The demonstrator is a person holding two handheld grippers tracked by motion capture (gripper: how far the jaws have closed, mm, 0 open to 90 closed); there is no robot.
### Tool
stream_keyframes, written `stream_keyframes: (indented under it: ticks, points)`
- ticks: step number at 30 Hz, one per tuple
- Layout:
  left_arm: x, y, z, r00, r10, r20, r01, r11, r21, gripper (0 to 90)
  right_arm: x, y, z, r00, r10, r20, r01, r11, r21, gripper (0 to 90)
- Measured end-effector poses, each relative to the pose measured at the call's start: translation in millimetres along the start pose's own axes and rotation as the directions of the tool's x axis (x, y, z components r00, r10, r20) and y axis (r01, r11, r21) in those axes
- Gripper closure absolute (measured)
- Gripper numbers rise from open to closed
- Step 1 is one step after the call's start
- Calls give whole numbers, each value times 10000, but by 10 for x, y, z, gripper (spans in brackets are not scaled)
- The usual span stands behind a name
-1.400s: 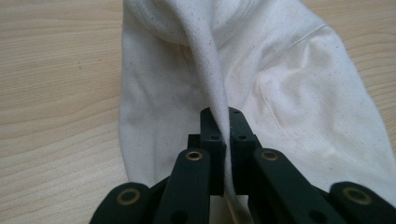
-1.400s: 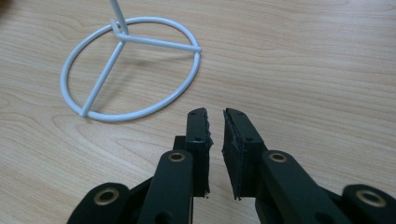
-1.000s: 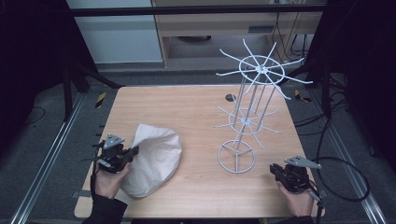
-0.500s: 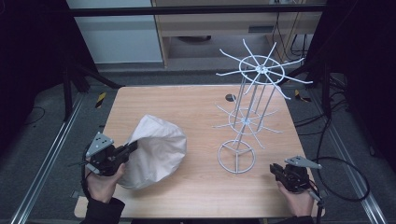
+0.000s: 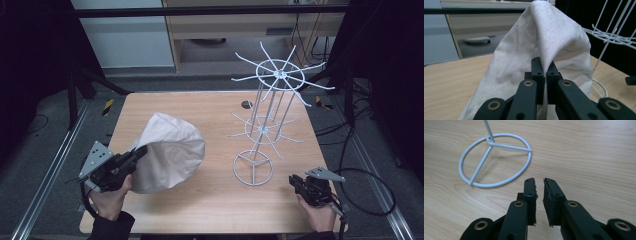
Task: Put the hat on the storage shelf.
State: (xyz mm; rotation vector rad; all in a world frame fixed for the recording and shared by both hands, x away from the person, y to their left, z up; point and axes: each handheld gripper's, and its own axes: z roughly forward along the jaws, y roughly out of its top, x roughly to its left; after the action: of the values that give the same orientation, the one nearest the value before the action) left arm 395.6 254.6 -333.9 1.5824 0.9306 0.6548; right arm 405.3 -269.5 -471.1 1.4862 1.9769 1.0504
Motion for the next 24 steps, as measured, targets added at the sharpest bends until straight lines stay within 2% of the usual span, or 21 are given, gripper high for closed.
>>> stream_keyframes:
  ticks: [4, 5, 8, 9, 13, 16, 17, 18, 20, 21, 22, 23, 24]
  points:
    - [-5, 104, -20, 9996, -199, 186, 210, 9982, -565, 890, 0, -2, 0, 10000, -4, 7, 4, 10000, 5, 808]
    - [-5, 104, -20, 9996, -199, 186, 210, 9982, -565, 890, 0, -2, 0, 10000, -4, 7, 4, 10000, 5, 808]
    - [-31, 190, -28, 9990, -304, 316, 336, 9938, -1060, 890, -1, -1, -4, 10000, -19, 19, 19, 10000, -13, 813]
    - [-31, 190, -28, 9990, -304, 316, 336, 9938, -1060, 890, -1, -1, -4, 10000, -19, 19, 19, 10000, -13, 813]
    - [-56, 260, -22, 9977, -442, 507, 509, 9887, -1410, 890, -3, -2, -1, 9999, -94, 43, 95, 10000, -24, 817]
    - [-70, 338, -18, 9960, -584, 676, 698, 9811, -1804, 890, -2, -2, -1, 9999, -116, 82, 117, 9999, -32, 827]
    - [-70, 338, -18, 9960, -584, 676, 698, 9811, -1804, 890, -3, -2, -1, 9999, -120, 93, 121, 9999, -31, 832]
    - [-69, 394, -27, 9940, -718, 823, 874, 9747, -2056, 890, -3, -2, 0, 9999, -122, 99, 122, 9999, -30, 834]
    - [-74, 457, -44, 9924, -792, 940, 993, 9674, -2328, 890, -4, -2, 1, 9999, -135, 103, 135, 9999, -18, 840]
    - [-74, 457, -44, 9924, -792, 940, 993, 9674, -2328, 890, -4, -2, 1, 9999, -135, 103, 135, 9999, -18, 840]
    - [-87, 521, -63, 9904, -865, 1082, 1123, 9585, -2619, 890, -3, -2, -1, 9998, -146, 112, 146, 9999, -27, 844]
    - [-87, 521, -63, 9904, -865, 1082, 1123, 9585, -2619, 890, -4, -1, -1, 9998, -146, 112, 146, 9999, -25, 845]
    - [-105, 584, -84, 9889, -868, 1203, 1186, 9497, -2897, 890, -5, -1, -1, 9998, -145, 109, 146, 9999, -17, 846]
